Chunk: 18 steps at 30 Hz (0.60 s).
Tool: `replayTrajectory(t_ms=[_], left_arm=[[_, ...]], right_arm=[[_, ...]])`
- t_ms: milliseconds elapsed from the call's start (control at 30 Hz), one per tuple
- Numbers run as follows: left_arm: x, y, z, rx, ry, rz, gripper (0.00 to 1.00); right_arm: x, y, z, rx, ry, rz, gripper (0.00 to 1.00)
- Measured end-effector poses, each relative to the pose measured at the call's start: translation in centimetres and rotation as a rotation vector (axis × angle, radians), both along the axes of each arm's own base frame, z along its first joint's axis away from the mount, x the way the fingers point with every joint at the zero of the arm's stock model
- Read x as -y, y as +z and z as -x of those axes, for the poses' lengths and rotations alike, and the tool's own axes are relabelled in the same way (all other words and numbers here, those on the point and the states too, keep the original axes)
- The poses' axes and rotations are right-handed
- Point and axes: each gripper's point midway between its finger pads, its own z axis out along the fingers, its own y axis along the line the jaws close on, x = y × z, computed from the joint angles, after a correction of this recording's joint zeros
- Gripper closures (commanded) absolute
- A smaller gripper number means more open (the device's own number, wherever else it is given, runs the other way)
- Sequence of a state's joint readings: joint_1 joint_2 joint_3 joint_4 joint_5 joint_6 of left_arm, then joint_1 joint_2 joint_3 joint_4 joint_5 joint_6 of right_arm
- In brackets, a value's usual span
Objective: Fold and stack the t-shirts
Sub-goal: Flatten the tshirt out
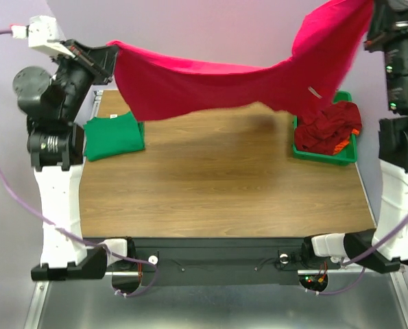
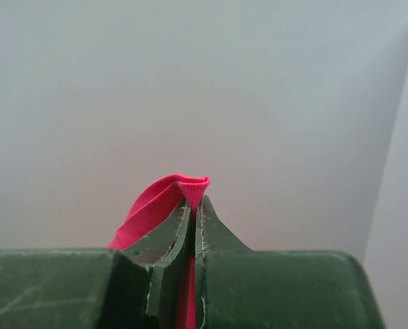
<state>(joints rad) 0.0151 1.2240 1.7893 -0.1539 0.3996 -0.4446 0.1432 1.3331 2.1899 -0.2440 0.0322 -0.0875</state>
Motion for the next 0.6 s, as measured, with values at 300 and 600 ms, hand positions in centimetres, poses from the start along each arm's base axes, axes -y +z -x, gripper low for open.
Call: replayTrajectory(t_ms=[300, 600], left_arm=[[-0.9, 3.0, 4.8, 0.101, 0.054, 0.026, 1.0], [-0.8, -2.8, 0.2, -0.097, 0.038, 0.119, 1.0]], right_arm=[[1.5, 4.6, 6.1, 0.155, -0.034, -0.027, 1.0], [0.8, 2.3, 0.1, 0.075, -0.043, -0.018, 0.99]])
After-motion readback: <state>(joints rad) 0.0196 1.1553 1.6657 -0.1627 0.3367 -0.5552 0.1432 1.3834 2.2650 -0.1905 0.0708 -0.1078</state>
